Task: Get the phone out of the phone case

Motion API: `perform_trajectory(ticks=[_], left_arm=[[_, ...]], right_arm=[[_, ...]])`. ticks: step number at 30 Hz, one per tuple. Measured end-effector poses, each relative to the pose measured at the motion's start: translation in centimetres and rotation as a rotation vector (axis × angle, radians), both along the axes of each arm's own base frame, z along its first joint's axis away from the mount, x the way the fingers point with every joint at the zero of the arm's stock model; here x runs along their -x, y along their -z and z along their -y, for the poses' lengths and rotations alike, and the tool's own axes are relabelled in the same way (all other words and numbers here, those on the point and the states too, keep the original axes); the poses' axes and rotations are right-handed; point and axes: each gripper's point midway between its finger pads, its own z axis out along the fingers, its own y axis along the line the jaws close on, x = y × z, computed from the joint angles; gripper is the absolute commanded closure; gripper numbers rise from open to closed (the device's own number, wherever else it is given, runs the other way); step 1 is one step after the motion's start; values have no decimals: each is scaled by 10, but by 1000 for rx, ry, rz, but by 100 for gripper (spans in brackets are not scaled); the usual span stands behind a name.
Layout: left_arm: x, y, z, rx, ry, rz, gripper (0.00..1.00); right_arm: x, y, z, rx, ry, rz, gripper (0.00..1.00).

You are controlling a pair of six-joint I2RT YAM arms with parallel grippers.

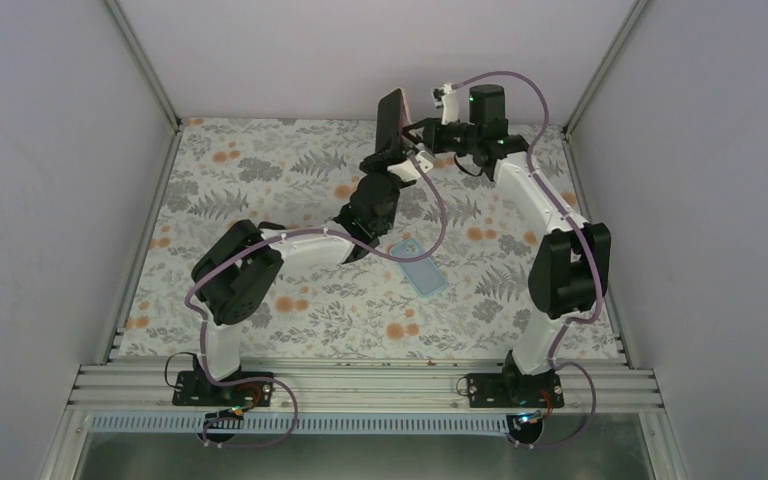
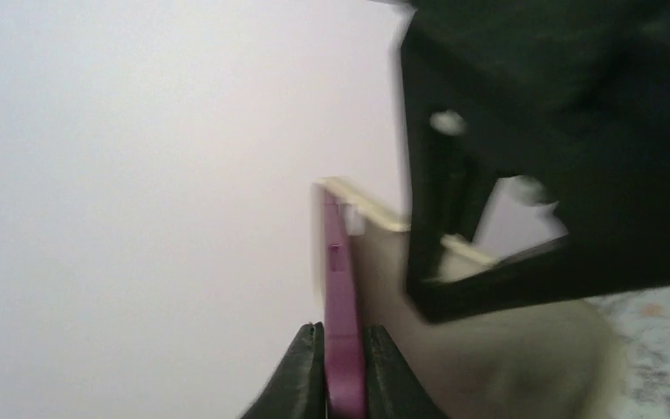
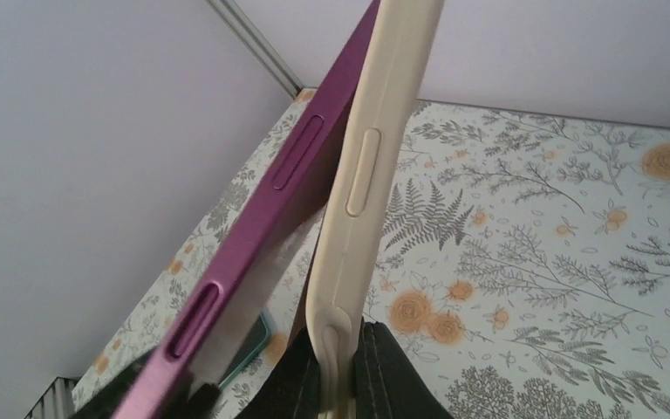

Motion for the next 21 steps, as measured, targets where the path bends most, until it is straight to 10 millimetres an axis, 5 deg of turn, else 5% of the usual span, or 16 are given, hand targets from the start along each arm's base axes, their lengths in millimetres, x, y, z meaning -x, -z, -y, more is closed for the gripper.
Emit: perform_trajectory(ticks=[13,21], left_arm=[[4,2,2,-12,8,-11,98],[28,14,6,-102,39,-35,98]], right_arm=[[-2,13,18,25,25,-27,96],[-10,33,50,155,75,-2,96]])
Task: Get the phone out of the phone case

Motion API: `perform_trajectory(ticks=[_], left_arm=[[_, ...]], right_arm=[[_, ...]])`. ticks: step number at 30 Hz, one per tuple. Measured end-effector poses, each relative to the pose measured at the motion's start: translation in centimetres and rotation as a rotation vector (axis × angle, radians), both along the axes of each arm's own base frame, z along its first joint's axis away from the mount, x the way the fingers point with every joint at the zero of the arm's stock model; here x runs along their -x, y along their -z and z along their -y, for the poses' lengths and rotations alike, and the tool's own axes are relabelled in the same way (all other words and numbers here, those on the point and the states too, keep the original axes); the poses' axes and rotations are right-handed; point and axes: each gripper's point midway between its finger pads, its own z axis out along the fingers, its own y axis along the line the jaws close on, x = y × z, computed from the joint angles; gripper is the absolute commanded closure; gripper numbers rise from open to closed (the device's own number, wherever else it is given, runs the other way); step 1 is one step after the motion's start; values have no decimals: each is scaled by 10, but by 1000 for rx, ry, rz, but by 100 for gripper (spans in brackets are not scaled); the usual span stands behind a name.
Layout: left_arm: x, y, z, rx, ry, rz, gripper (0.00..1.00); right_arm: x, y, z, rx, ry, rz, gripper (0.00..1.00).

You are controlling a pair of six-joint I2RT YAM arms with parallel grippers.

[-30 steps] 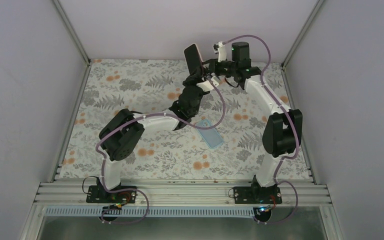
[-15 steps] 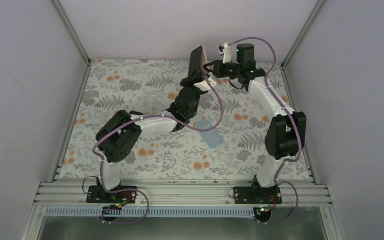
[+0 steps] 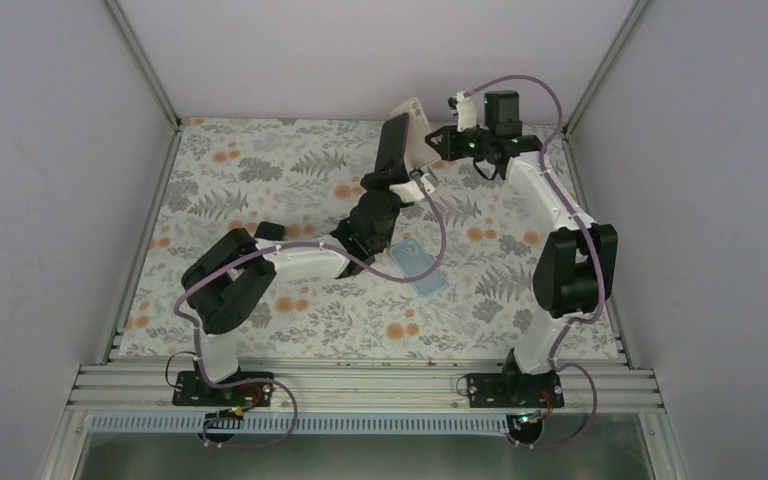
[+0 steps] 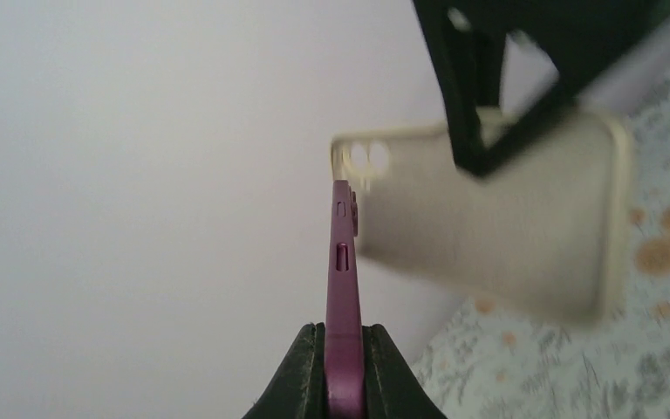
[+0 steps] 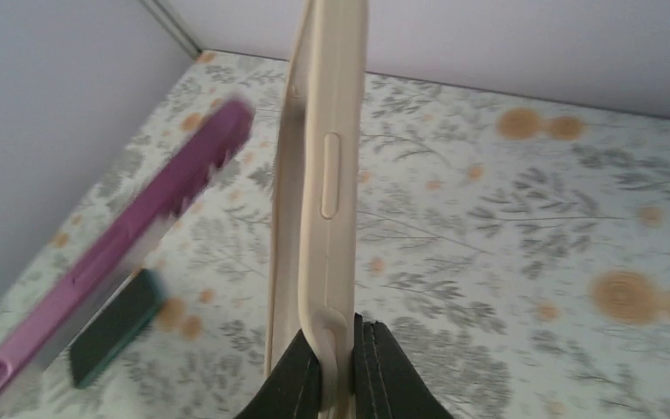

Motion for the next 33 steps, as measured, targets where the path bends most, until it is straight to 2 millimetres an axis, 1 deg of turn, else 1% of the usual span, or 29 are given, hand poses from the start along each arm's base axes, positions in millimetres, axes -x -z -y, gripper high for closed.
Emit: perform_trajectory(ticks=[2,5,7,9,11,14,16,18,21,23,25,26,29,33], left_arm=[[8,14,-1,-53,-6,-14,98],[16,36,-3,-129,-10,-37,98],[21,46,-4,-167,-10,-51,98],[25,47,-6,-183,-14,-58,98],[30,42,-9,-186,-16,-51,98],[42,38,-16,-202,-18,-43,98],[52,44,-25,-230,-16,-49,98],[65,59,-36,-279,-8,-78,98],[82,90,-48,-370,6,-145,98],[93,107,-54,-416,19,-175,98],[108,125,-62,-466,38,-206,98],[113,131,-65,-482,47,-215,98],[127,148,-71,-524,74,-233,98],[147,173,-75,-600,121,-227,98]], right_arm=[[-5,2,12,40,25,15,96],[-14,4,37,84,70,32,96],[-17,6,51,99,92,33,96],[-19,12,62,117,109,23,96],[-20,18,71,134,121,7,96],[-14,28,77,165,107,-17,96],[-9,34,79,188,88,-35,96],[1,44,82,218,61,-70,96],[24,68,90,265,15,-142,96],[49,89,96,288,-13,-212,96],[79,110,102,308,-42,-285,96],[98,121,105,316,-58,-324,96],[139,136,110,336,-96,-392,96],[178,153,114,351,-136,-443,96]])
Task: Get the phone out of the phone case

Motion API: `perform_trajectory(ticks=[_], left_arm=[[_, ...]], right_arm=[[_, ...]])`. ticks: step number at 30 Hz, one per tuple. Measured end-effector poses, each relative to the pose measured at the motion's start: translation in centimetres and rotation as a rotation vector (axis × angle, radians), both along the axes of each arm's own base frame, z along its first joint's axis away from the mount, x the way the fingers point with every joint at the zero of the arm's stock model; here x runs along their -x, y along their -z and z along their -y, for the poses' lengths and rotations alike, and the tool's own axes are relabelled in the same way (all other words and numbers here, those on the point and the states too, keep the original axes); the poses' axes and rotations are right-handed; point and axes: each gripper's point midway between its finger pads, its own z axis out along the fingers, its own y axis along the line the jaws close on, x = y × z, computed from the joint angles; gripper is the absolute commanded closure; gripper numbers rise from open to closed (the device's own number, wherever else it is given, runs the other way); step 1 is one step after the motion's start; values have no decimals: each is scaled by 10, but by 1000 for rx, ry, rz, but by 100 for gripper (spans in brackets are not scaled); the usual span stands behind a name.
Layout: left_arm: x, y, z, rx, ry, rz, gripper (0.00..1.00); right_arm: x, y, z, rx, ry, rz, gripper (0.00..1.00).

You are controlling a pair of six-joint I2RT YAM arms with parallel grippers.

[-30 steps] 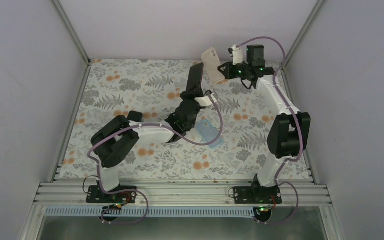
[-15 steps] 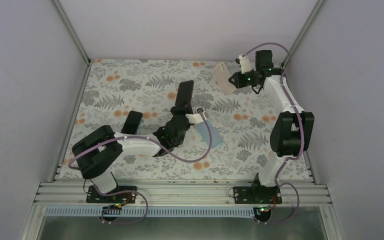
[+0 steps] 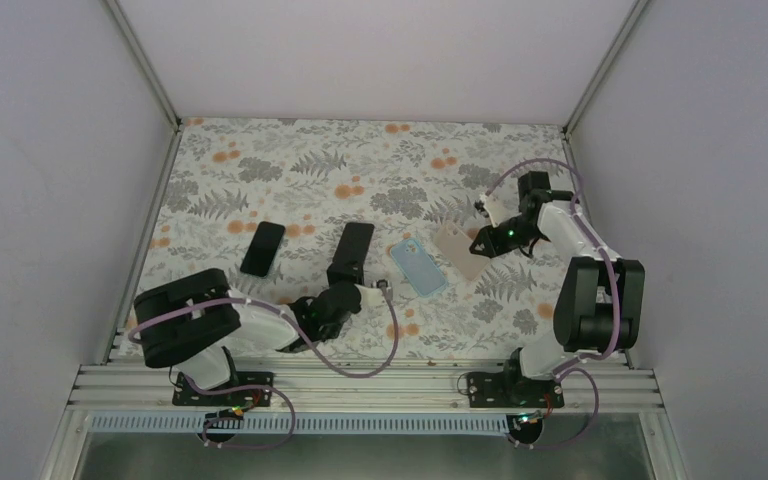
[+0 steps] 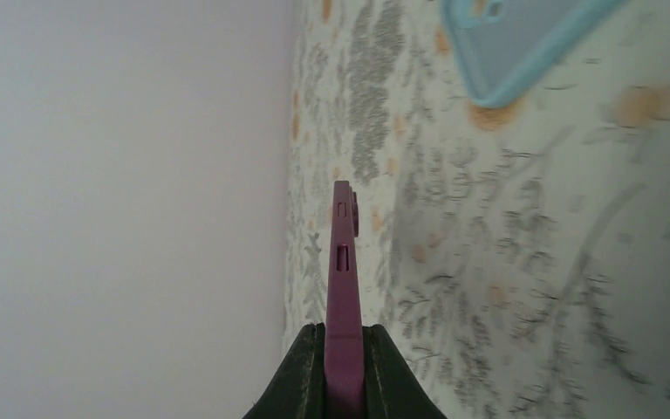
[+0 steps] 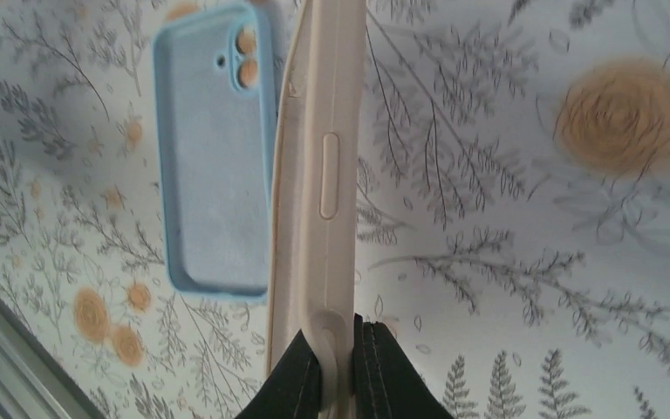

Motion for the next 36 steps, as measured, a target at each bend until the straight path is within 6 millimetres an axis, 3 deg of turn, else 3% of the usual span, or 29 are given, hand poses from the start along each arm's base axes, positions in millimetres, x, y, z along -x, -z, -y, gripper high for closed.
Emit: perform_trajectory(ticks=[8,9,11,14,18,23,27,36], left_arm=[[20,42,-1,-114,86,20,97],[20,43,-1,-115,87,24,93],[20,43,3,-105,94,39,72],[25,38,11,-90,123,70,51],[36,33,17,-65,165,99,36],[51,38,24,-71,217,85,10],[70,40,32,-70,284,55,4],[106,38,67,-2,443,-124,0]], right_arm=[[5,21,18,26,12,-50,96],[5,26,19,29,12,-61,96],[4,35,22,35,10,-81,95],[0,48,28,34,23,-101,91],[-3,61,37,27,47,-126,82],[-5,69,46,42,48,-141,59],[-6,70,56,75,45,-152,50],[-23,40,71,150,32,-86,33]])
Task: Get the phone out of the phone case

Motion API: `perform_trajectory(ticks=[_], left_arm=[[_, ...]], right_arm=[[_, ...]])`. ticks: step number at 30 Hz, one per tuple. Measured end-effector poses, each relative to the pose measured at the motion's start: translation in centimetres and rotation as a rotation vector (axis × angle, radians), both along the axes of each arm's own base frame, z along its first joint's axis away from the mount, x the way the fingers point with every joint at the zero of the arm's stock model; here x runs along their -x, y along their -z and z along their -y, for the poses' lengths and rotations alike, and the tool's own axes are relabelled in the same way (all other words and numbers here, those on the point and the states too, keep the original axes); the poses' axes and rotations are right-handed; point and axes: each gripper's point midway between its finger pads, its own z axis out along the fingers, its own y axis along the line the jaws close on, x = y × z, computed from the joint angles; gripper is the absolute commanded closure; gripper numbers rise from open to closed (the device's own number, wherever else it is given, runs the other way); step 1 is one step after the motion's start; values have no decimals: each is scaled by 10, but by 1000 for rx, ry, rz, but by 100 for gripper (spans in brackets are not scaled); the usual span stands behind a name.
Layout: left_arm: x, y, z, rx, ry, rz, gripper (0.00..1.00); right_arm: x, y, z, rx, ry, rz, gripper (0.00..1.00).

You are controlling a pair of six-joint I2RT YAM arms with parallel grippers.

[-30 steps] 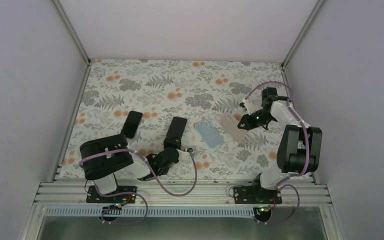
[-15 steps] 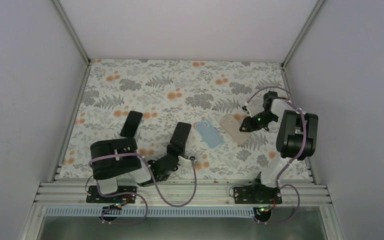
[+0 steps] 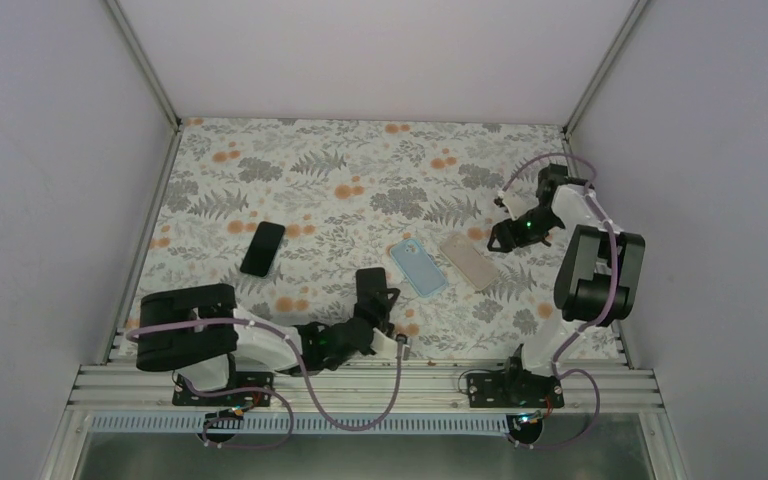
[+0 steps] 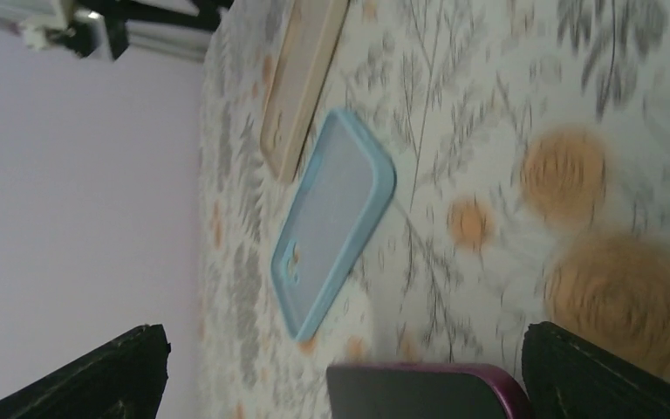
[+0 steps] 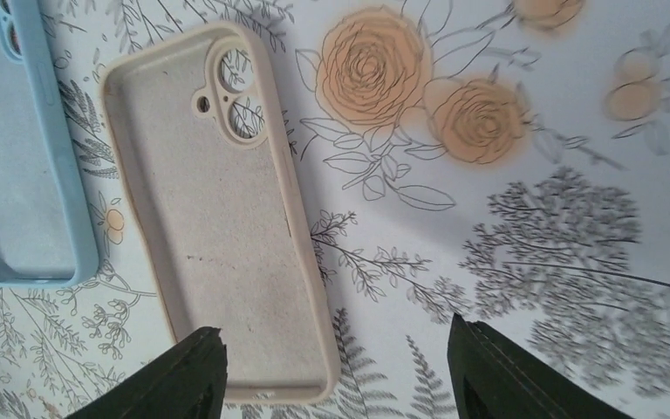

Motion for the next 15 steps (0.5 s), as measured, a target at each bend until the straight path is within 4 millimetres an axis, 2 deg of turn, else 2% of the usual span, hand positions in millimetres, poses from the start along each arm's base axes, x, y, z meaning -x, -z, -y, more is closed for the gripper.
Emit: perform_trajectory(ticks=[5,10,13,15], left_arm=[[14,-12,35,27,72,-147,0],[29,-11,57,-17,140,-318,0],[28,-18,68,-33,152,-417,0],[22,-30,74,-23,148,-481,0]], right_arm=[[-5,-30,6,42,-17,60,31],[-4,-49,7,59,-34,88,28],[-5,-63,7,64,-39,114,27],[-7,-72,8,66,-40,135,25]])
